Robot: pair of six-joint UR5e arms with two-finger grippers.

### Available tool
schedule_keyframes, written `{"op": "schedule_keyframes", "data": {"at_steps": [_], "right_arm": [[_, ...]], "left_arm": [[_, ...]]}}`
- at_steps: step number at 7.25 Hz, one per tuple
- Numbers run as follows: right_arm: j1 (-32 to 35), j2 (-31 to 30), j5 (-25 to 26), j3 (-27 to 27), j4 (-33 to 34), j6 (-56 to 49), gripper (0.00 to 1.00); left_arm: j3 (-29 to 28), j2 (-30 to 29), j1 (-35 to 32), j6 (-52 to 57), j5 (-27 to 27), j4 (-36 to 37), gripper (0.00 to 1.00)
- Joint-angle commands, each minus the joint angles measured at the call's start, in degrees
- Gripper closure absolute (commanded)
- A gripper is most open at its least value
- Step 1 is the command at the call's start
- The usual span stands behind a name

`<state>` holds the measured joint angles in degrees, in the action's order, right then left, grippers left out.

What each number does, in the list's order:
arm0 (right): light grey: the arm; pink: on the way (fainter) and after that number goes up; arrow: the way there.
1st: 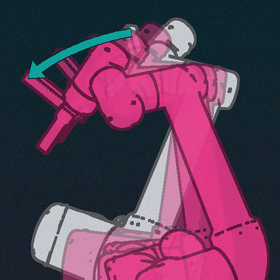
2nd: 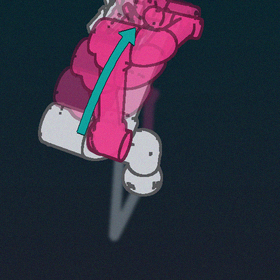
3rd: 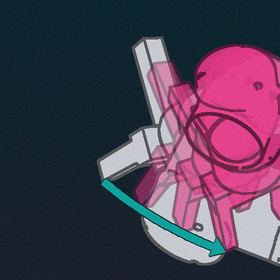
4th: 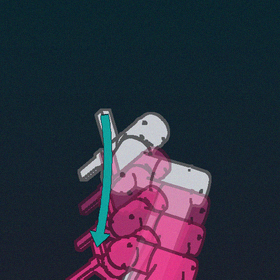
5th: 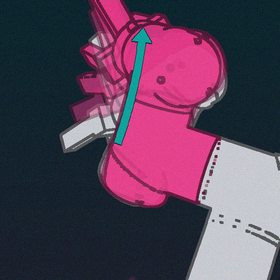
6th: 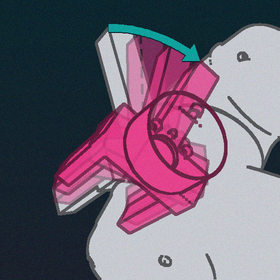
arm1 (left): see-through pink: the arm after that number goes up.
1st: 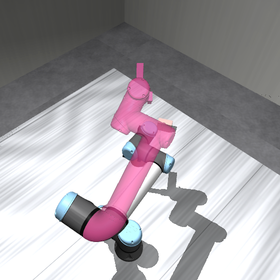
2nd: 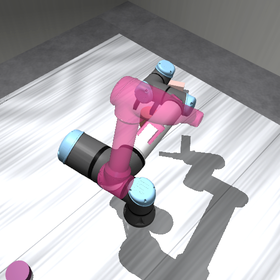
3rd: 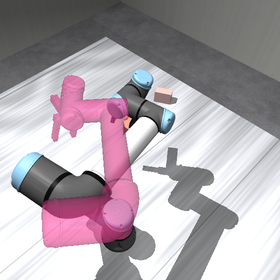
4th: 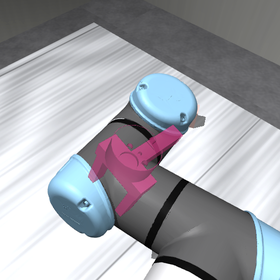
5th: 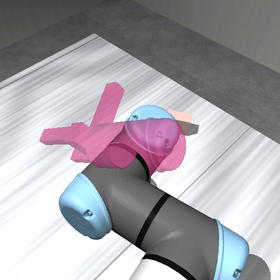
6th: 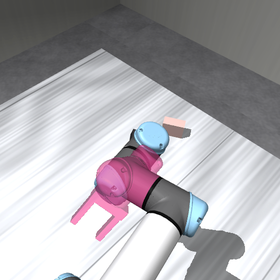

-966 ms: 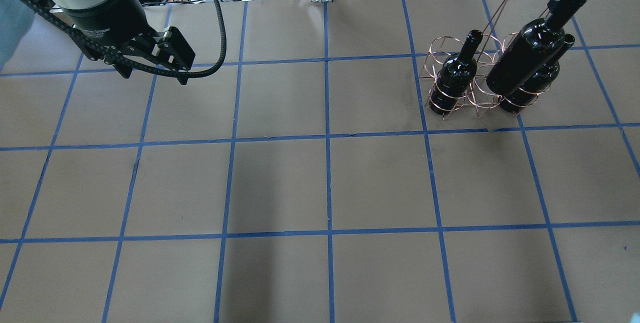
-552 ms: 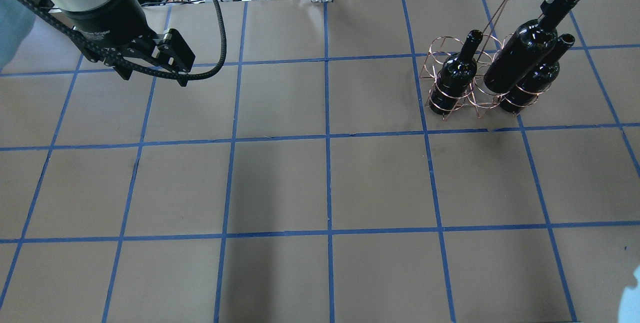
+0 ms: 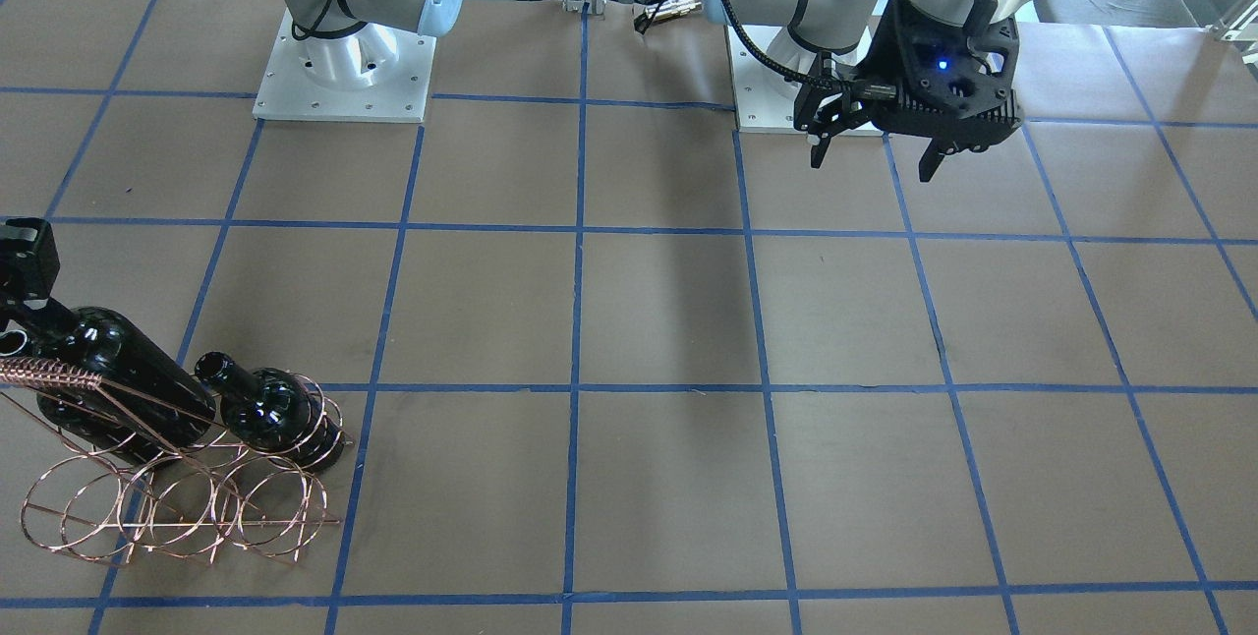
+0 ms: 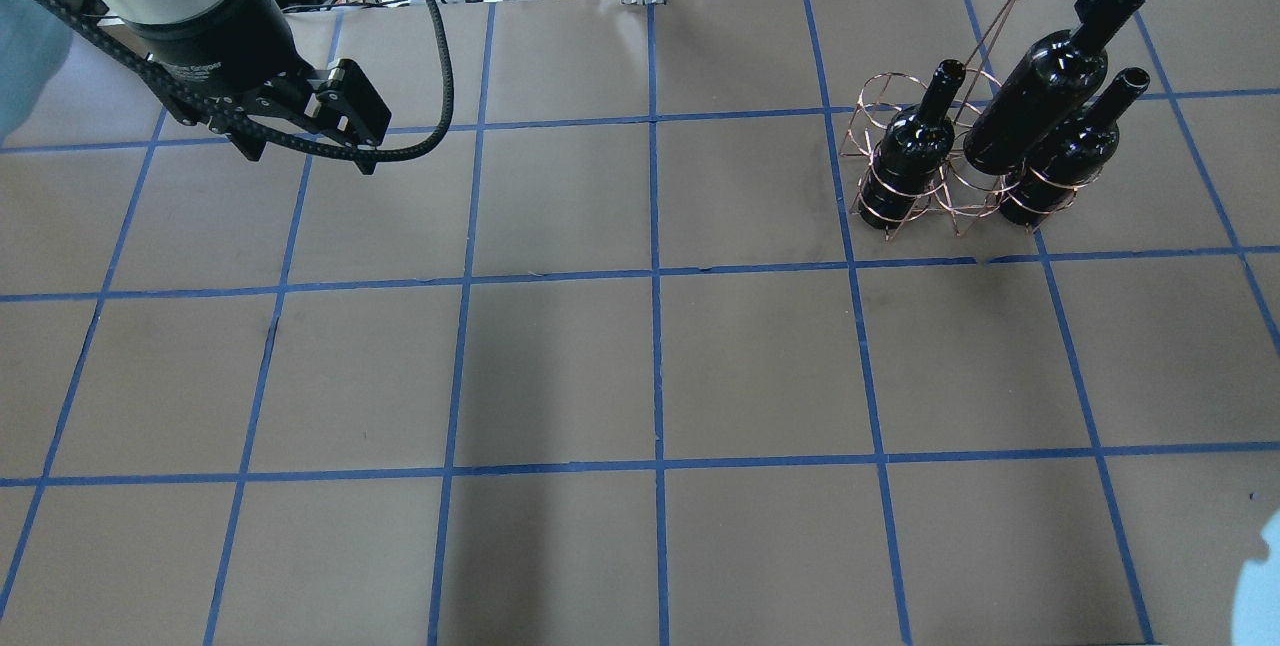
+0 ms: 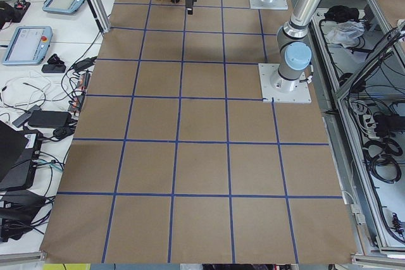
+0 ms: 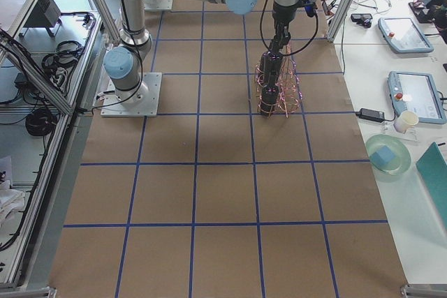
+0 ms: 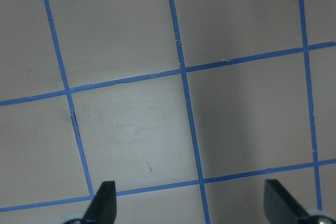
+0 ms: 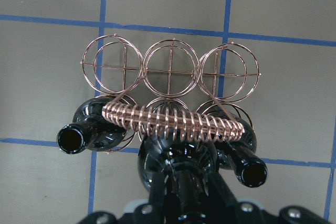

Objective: Place wine into wine basket
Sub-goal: 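Lower the bottle into the empty slot of the copper basket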

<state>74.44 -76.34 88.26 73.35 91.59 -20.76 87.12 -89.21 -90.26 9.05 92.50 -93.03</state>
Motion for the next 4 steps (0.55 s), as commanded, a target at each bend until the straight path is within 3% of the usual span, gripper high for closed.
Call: {"op": "schedule_keyframes", "data": {"at_steps": [1, 4], "right_arm": [[0.0, -0.2, 0.2, 1.6, 0.1, -0.1, 0.98], [0.4, 0.0, 0.3, 2.5, 1.3, 0.0, 0.94]], "left_arm": [[0.2, 0.0, 0.1, 0.3, 1.7, 0.1, 0.00], [0.2, 0.0, 0.0, 0.3, 1.6, 0.0, 0.00]]}}
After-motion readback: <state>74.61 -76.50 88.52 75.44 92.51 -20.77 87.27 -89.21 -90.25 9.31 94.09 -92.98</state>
